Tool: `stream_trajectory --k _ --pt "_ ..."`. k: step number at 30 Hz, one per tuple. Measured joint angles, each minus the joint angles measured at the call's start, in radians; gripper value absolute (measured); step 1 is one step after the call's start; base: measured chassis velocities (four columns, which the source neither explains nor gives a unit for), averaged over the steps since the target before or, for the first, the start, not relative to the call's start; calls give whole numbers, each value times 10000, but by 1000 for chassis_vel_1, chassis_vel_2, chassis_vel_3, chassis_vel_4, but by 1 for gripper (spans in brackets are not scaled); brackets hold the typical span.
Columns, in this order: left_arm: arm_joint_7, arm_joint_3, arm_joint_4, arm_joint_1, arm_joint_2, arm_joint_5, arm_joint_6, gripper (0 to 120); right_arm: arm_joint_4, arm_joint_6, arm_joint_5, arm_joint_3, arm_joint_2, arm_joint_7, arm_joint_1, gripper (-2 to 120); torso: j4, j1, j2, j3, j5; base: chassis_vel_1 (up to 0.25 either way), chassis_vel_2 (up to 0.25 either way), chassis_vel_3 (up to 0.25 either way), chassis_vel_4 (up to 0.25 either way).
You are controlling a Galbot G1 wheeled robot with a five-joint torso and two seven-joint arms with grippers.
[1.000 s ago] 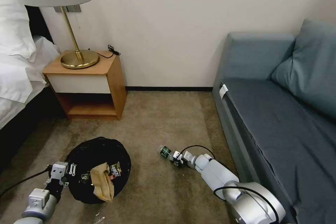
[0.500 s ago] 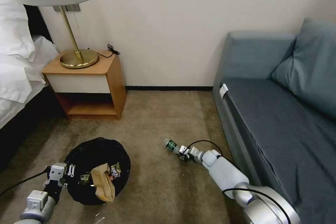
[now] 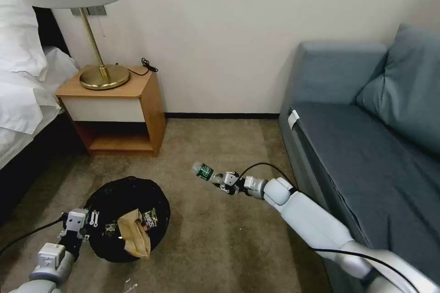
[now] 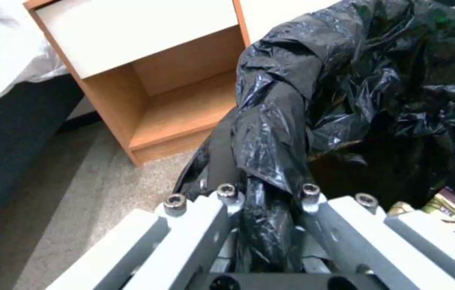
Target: Pick up the trash bin, then pick up the garbage on the floor and place it into the trash bin.
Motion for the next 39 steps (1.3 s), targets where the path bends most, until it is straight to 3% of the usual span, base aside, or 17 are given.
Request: stream_trajectory --k 1,3,5,6,13,15,19,21,27,39 --pt "0 0 0 0 0 0 0 4 0 0 0 0 0 0 0 26 0 0 0 0 0 0 0 0 0" --pt "-5 106 11 -134 16 9 95 4 1538 -464 659 -323 -823 31 1 26 -1 0 0 0 4 0 0 0 0" --pt "-12 133 11 -170 22 16 126 4 1845 -601 832 -406 -972 69 1 26 0 0 -1 1 4 0 0 0 0" --pt "-57 259 -6 -311 40 31 234 4 3055 -1123 1617 -821 -1447 263 32 26 0 0 0 0 5 0 0 0 0" --pt "-94 512 46 -487 -49 156 286 4 4439 -1832 2795 -1558 -1484 995 161 25 3 0 0 0 1 0 0 0 0" --pt "-100 575 29 -502 -96 193 312 4 4878 -2005 3422 -2343 -1270 1766 187 25 2 0 1 0 2 0 0 0 0" --pt "-100 566 26 -486 -132 196 313 4 4897 -2043 3540 -2757 -962 2088 186 25 1 -1 0 0 1 0 0 0 0" --pt "-100 540 35 -475 -158 181 306 4 4569 -2008 3571 -3216 -225 2487 202 25 3 0 0 1 1 0 0 0 0" --pt "-99 621 11 -572 -219 32 311 4 3974 -1908 3675 -3618 966 3044 274 25 4 0 1 1 1 0 0 0 0" --pt "-143 662 -135 -548 -271 -312 384 4 3251 -1317 3227 -3870 1379 3540 -100 25 0 0 1 1 3 0 0 0 0"
